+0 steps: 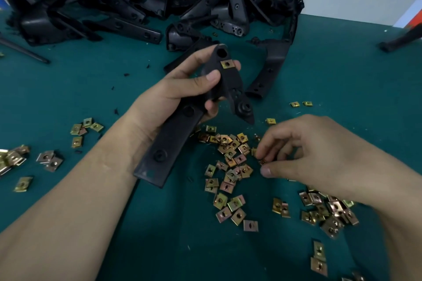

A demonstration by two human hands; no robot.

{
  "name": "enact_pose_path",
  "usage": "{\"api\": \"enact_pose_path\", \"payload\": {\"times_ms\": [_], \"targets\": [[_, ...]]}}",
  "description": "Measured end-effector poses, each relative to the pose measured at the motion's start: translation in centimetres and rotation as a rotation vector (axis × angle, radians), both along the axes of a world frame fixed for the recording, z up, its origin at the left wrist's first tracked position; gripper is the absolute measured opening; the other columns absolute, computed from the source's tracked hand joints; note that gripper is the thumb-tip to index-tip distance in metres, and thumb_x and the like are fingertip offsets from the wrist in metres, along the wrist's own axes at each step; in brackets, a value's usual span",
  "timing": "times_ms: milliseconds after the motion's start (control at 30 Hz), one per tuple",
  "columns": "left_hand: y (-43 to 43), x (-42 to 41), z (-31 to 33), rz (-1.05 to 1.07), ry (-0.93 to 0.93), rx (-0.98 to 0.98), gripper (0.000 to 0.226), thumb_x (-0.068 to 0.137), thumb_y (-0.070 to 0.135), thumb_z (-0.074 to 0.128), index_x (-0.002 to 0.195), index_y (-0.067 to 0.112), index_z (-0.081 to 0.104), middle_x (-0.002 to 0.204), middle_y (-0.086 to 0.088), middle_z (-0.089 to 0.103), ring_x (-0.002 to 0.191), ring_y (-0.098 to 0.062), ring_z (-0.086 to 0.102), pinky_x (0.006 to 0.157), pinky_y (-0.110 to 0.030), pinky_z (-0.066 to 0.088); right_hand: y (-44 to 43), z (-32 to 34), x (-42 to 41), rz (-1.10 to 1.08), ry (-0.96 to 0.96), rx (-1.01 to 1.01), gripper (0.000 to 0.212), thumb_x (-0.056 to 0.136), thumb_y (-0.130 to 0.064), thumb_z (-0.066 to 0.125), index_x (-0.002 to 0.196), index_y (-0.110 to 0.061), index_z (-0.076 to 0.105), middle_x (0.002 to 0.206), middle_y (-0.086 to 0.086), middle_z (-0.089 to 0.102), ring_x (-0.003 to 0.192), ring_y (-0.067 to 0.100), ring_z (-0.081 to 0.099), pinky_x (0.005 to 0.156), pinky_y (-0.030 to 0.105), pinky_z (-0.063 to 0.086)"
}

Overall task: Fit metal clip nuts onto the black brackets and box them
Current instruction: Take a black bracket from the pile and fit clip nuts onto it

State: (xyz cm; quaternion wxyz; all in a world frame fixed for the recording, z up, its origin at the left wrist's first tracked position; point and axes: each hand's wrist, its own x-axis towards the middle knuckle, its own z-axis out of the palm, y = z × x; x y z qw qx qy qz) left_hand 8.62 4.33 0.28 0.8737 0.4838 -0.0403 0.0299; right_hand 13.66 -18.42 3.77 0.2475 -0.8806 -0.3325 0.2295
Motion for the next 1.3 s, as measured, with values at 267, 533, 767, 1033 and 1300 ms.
{"api": "enact_pose_path", "payload": {"times_ms": [267,533,767,1033,1300], "targets": [[-0.2,-0.2,-0.3,-0.109,-0.025,0.061,0.035,0.086,0.010,0.061,0.119,0.022,0.063,0.110,-0.003,0.074,0.082,-0.010,0.068,0.062,-0.020,0.051,0.5,0.6,-0.2,-0.097,0.102,0.384,0.022,0.087,-0.012,0.069,0.086,-0.031,0.078,0.079,-0.005,0.077,0.075,0.014,0.073,0.080,0.034,0.060],[-0.5,-0.4,-0.1,-0.127,-0.007,0.032,0.034,0.091,0.004,0.053,0.120,0.021,0.058,0.108,0.000,0.073,0.076,-0.010,0.068,0.062,-0.019,0.051,1.2,0.6,-0.2,-0.246,0.537,0.806,0.036,0.057,-0.029,0.080,0.092,-0.019,0.083,0.099,0.008,0.078,0.099,0.019,0.074,0.091,0.024,0.057],[-0.6,-0.5,0.0,-0.137,-0.022,0.003,0.034,0.091,0.004,0.051,0.120,0.021,0.057,0.106,0.002,0.072,0.071,-0.008,0.068,0.063,-0.019,0.053,2.0,0.1,-0.6,-0.334,0.744,0.956,0.029,0.054,-0.008,0.080,0.082,-0.015,0.081,0.087,0.009,0.075,0.081,0.018,0.074,0.075,0.023,0.059],[-0.4,-0.4,0.0,-0.151,-0.032,-0.002,0.033,0.092,0.003,0.052,0.120,0.020,0.057,0.107,0.002,0.072,0.070,-0.008,0.069,0.064,-0.019,0.054,2.4,0.3,-1.0,-0.410,0.789,0.967,0.021,0.059,-0.014,0.077,0.080,-0.013,0.082,0.091,0.013,0.079,0.081,0.018,0.077,0.068,0.022,0.059],[-0.4,-0.2,-0.2,-0.109,-0.033,-0.041,0.033,0.092,0.003,0.053,0.119,0.020,0.059,0.111,-0.001,0.072,0.078,-0.010,0.069,0.062,-0.019,0.053,2.8,-0.1,-1.1,-0.435,0.798,1.034,0.014,0.066,-0.010,0.074,0.078,-0.012,0.079,0.087,0.012,0.078,0.077,0.018,0.076,0.066,0.022,0.059]]}}
